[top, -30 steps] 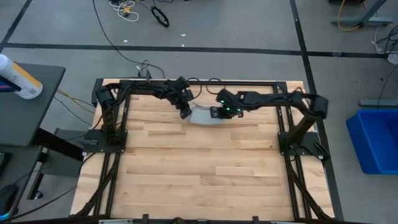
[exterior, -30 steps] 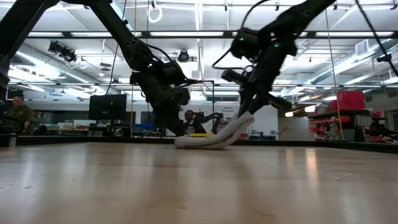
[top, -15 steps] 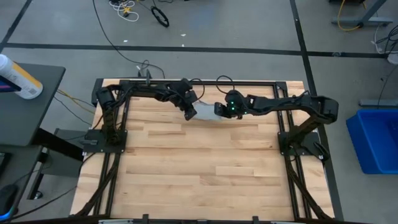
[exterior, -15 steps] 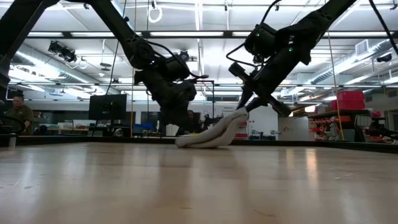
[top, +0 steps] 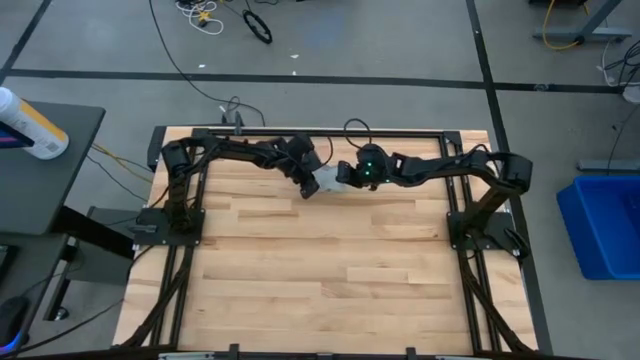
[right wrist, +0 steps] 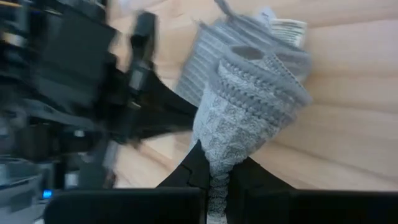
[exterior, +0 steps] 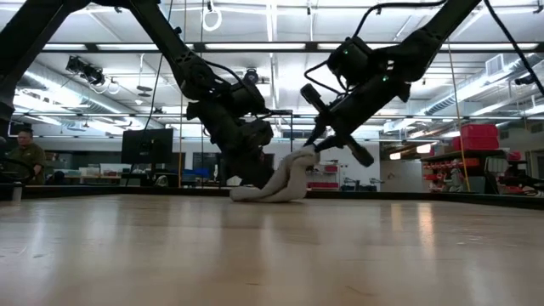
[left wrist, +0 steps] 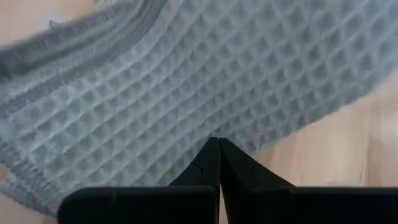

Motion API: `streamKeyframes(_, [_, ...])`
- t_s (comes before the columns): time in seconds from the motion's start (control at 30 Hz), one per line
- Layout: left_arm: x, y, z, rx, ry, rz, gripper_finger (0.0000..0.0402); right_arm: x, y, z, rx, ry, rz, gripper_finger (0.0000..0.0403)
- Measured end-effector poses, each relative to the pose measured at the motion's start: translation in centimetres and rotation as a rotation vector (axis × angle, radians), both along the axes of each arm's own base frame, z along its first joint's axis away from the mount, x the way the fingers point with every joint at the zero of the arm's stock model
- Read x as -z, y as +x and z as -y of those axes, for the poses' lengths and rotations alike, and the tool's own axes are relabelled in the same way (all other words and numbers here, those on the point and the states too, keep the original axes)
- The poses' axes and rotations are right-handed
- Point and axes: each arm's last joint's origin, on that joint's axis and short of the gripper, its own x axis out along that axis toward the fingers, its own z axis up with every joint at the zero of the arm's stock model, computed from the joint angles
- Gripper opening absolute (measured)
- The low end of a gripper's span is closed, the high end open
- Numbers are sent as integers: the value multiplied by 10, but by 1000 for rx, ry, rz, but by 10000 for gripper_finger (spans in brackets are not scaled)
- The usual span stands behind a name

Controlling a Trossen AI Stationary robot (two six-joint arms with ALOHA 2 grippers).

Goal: Fold microfiber towels
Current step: Fold the gray microfiber cloth

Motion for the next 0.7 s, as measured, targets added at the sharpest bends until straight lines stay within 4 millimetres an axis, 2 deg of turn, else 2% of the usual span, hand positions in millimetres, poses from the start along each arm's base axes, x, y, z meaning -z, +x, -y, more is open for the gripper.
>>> streamKeyframes(0.5, [-2, 2, -2, -12, 24, 31, 0, 31, 30, 12, 112, 59, 251, 19])
streamKeyframes(0.7, [2, -1, -1, -13, 19, 16, 0, 45, 33, 13, 143, 102, 260, 19])
